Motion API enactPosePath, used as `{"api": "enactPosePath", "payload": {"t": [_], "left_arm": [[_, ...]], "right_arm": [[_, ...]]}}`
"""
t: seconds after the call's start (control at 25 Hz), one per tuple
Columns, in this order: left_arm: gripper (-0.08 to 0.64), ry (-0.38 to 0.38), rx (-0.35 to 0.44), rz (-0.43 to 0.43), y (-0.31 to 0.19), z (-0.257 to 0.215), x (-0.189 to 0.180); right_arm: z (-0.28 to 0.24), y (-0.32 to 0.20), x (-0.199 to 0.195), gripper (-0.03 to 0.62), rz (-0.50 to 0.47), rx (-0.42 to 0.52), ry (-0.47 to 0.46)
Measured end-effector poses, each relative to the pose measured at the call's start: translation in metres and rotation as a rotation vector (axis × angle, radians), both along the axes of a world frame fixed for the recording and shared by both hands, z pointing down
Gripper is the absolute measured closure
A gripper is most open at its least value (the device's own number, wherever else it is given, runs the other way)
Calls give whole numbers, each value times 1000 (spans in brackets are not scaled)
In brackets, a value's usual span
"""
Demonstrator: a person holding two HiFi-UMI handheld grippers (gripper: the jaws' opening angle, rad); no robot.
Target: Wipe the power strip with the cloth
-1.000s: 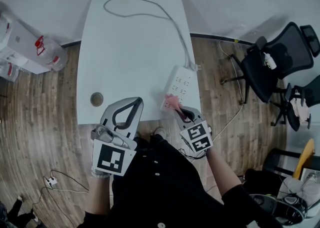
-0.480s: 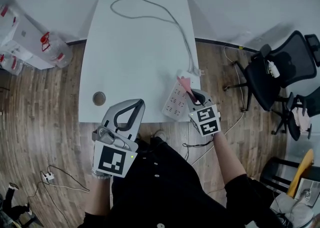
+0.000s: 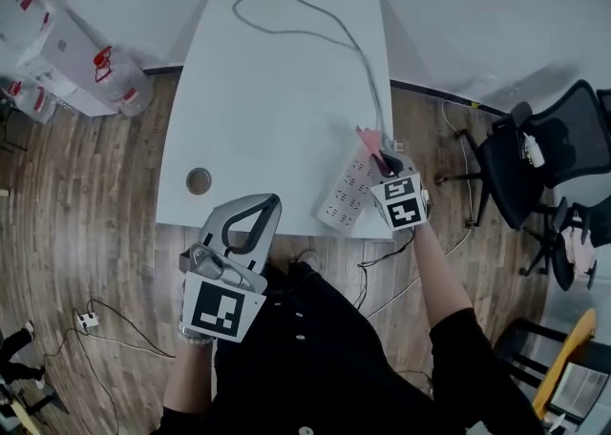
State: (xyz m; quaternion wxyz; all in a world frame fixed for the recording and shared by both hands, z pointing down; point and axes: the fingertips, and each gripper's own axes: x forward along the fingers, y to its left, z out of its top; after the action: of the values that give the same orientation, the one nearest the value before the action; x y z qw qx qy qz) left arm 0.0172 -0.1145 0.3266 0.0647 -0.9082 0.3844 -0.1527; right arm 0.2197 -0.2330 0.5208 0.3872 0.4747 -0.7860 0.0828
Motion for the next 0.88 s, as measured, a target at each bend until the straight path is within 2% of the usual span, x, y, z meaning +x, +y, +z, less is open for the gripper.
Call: {"api": "enactPosePath", "payload": {"t": [0.44, 0.88], "left_arm": [[546, 0, -5, -30, 2, 2, -10], [546, 5, 1, -32, 0, 1, -13]], "right_arm": [[35, -12, -4, 538, -39, -95, 61], [38, -10, -6, 538, -39, -108, 64]]}}
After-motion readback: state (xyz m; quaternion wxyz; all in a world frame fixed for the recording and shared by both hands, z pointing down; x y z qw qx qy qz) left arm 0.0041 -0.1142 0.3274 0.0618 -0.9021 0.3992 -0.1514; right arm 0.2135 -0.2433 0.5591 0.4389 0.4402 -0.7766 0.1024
